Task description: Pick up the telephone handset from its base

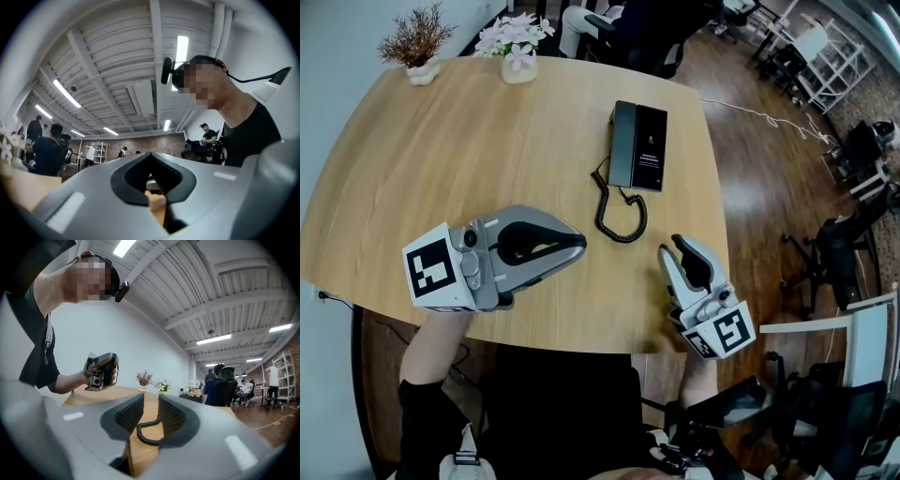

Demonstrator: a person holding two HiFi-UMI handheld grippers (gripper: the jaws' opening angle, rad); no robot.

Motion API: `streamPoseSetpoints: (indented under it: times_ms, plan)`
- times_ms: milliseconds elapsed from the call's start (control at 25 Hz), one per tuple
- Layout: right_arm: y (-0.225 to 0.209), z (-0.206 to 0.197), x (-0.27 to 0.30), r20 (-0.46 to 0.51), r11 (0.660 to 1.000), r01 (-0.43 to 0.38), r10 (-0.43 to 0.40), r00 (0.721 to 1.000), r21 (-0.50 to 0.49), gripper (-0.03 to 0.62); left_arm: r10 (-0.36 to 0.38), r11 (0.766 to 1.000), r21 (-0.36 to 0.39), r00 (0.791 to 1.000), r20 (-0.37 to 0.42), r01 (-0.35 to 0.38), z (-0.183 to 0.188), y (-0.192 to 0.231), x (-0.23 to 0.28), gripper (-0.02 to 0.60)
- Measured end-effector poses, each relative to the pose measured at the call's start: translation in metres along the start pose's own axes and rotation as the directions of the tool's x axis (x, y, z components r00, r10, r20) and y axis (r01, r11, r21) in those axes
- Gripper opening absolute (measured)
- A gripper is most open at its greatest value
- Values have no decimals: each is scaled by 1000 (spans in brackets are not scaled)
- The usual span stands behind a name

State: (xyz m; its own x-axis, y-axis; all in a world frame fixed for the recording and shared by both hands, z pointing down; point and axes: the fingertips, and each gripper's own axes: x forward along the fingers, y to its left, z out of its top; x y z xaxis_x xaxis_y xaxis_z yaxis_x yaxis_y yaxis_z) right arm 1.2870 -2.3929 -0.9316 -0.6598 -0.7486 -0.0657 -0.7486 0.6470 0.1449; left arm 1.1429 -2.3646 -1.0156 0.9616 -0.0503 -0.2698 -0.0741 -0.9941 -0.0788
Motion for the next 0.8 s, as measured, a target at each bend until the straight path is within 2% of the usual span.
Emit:
streamPoseSetpoints:
  times_ms: [80, 120, 200, 240, 280, 320, 360, 400, 440, 480, 520, 560, 600, 640, 720, 800]
  plan:
    - [-7, 0, 4, 0, 1000, 2, -2, 1000, -16, 90, -19, 992, 116, 985, -170, 39, 1, 7, 2, 3]
    - [-10, 0, 6, 1, 1000, 4, -4, 1000, -21, 89, -20, 979, 192, 965, -263, 73, 1, 12, 2, 3]
    - [-12, -1, 9, -1, 1000, 10, -10, 1000, -24, 89, 9, 936, 323, 910, -415, 138, 3, 27, 2, 3]
    - [-11, -2, 9, -6, 1000, 15, -15, 1000, -26, 89, 36, 921, 361, 889, -457, 148, 4, 36, 2, 3]
    - [-10, -4, 8, -13, 999, 19, -19, 1000, -35, 89, 67, 919, 372, 881, -469, 128, 6, 46, 3, 3]
    - [-10, -4, 8, -19, 998, 20, -21, 1000, -53, 89, 99, 933, 353, 889, -447, 74, 10, 58, 4, 3]
    - [-11, -4, 9, -21, 997, 19, -21, 1000, -74, 87, 125, 952, 305, 911, -394, 1, 13, 72, 7, 3]
    - [-14, -4, 11, -22, 996, 19, -21, 1000, -91, 87, 142, 972, 224, 935, -324, -70, 14, 87, 10, 3]
    - [-17, -6, 12, -27, 995, 26, -29, 999, -98, 87, 155, 986, 104, 954, -258, -132, 9, 104, 11, 3]
    - [-21, -9, 12, -38, 994, 42, -46, 998, -97, 84, 166, 983, -45, 964, -209, -180, -3, 122, 11, 3]
    - [-24, -12, 11, -49, 994, 60, -64, 997, -93, 81, 181, 956, -199, 966, -183, -217, -21, 141, 10, 3]
    - [-26, -14, 10, -54, 993, 75, -80, 995, -87, 80, 199, 909, -333, 964, -178, -249, -42, 160, 9, 14]
    - [-27, -15, 8, -55, 993, 85, -90, 994, -81, 78, 218, 856, -434, 958, -188, -280, -62, 177, 9, 80]
    - [-27, -15, 7, -54, 993, 92, -96, 994, -75, 75, 230, 809, -504, 952, -202, -303, -80, 192, 11, 111]
    - [-27, -16, 6, -57, 993, 98, -102, 993, -73, 71, 245, 747, -573, 941, -234, -337, -108, 217, 18, 192]
    - [-27, -18, 6, -70, 992, 100, -106, 992, -79, 71, 285, 700, -581, 908, -307, -416, -135, 240, 20, 213]
